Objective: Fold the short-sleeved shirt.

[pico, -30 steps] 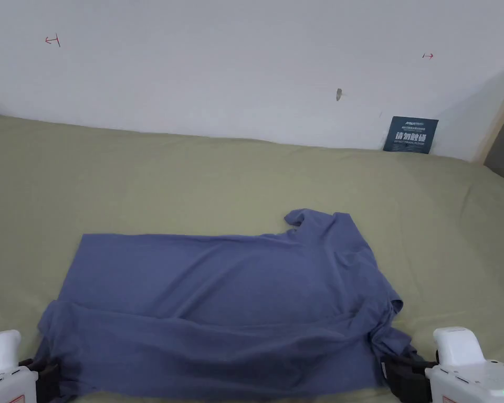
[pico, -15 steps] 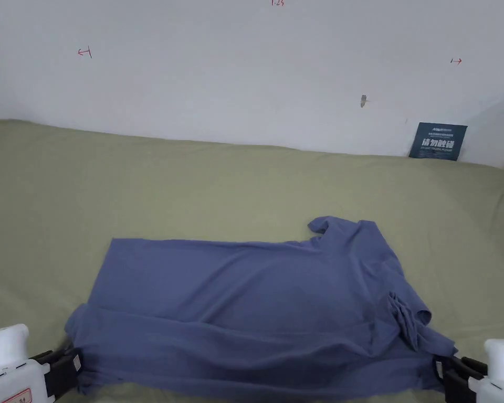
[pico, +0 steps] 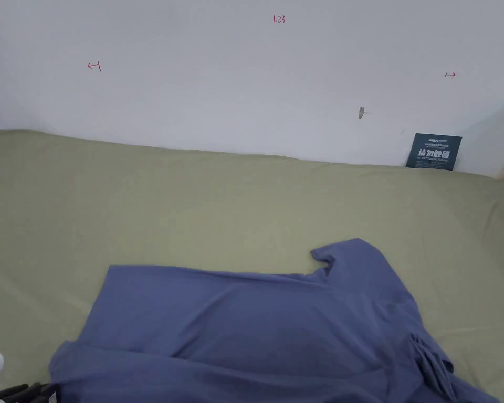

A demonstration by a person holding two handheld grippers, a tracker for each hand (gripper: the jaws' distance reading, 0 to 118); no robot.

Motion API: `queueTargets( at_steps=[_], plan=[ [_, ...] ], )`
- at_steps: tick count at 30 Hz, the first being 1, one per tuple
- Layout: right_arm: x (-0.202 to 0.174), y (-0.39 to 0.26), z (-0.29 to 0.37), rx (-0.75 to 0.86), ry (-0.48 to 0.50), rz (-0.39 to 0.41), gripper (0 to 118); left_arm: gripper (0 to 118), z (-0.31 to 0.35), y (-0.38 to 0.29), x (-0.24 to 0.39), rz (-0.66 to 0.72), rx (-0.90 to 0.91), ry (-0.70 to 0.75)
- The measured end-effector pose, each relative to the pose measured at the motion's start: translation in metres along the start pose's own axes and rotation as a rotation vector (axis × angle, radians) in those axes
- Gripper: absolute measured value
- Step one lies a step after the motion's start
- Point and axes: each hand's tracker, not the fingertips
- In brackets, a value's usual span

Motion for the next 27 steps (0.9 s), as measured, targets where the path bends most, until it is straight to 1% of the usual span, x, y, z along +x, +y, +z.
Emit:
queueTargets(
  at_steps=[3, 4, 6, 8, 10, 11, 12, 14, 16, 17, 19, 20, 21, 22, 23, 24, 26, 27],
  plan=[
    [0.006, -0.019, 0.018, -0.075, -0.038, -0.012, 5, 5, 0.015, -0.011, -0.004, 0.014, -0.050, -0.001],
    [0.007, -0.025, 0.025, -0.104, -0.050, -0.012, 5, 5, 0.020, -0.016, -0.006, -0.009, -0.076, 0.013],
    [0.013, -0.035, 0.035, -0.145, -0.047, -0.045, 5, 5, 0.027, -0.026, -0.009, -0.070, -0.123, 0.050],
    [0.023, -0.047, 0.038, -0.177, -0.039, -0.058, 5, 5, 0.029, -0.037, -0.014, -0.057, -0.156, 0.047],
    [0.028, -0.056, 0.036, -0.192, -0.078, -0.053, 5, 5, 0.027, -0.046, -0.018, -0.020, -0.172, 0.037],
    [0.032, -0.059, 0.035, -0.194, -0.075, -0.067, 5, 5, 0.024, -0.052, -0.023, -0.018, -0.177, 0.033],
    [0.037, -0.064, 0.037, -0.200, -0.076, -0.122, 5, 5, 0.020, -0.057, -0.024, -0.021, -0.178, 0.042],
    [0.045, -0.067, 0.036, -0.191, -0.058, -0.177, 6, 6, 0.012, -0.064, -0.029, -0.012, -0.228, 0.037],
    [0.051, -0.067, 0.032, -0.197, -0.083, -0.168, 11, 9, 0.009, -0.070, -0.032, 0.003, -0.255, 0.036],
    [0.052, -0.067, 0.033, -0.205, -0.144, -0.133, 19, 15, 0.009, -0.071, -0.037, 0.036, -0.264, 0.025],
    [0.054, -0.066, 0.041, -0.194, -0.287, -0.068, 62, 47, 0.017, -0.070, -0.048, 0.100, -0.245, 0.055],
    [0.051, -0.067, 0.051, -0.170, -0.322, -0.061, 71, 67, 0.021, -0.069, -0.054, 0.136, -0.242, 0.076],
    [0.049, -0.064, 0.062, -0.108, -0.277, -0.069, 66, 78, 0.027, -0.068, -0.057, 0.166, -0.240, 0.109],
    [0.048, -0.061, 0.074, -0.032, -0.228, -0.073, 66, 78, 0.038, -0.066, -0.061, 0.201, -0.225, 0.118],
    [0.044, -0.057, 0.085, 0.029, -0.185, -0.080, 66, 78, 0.050, -0.062, -0.059, 0.207, -0.180, 0.107],
    [0.039, -0.054, 0.099, 0.097, -0.179, -0.092, 66, 78, 0.065, -0.059, -0.056, 0.197, -0.113, 0.107],
    [0.021, -0.047, 0.121, 0.219, -0.135, -0.009, 66, 78, 0.095, -0.053, -0.039, 0.129, 0.051, 0.096],
    [0.011, -0.045, 0.130, 0.278, -0.131, 0.033, 66, 78, 0.113, -0.051, -0.016, 0.093, 0.117, 0.065]
  ],
)
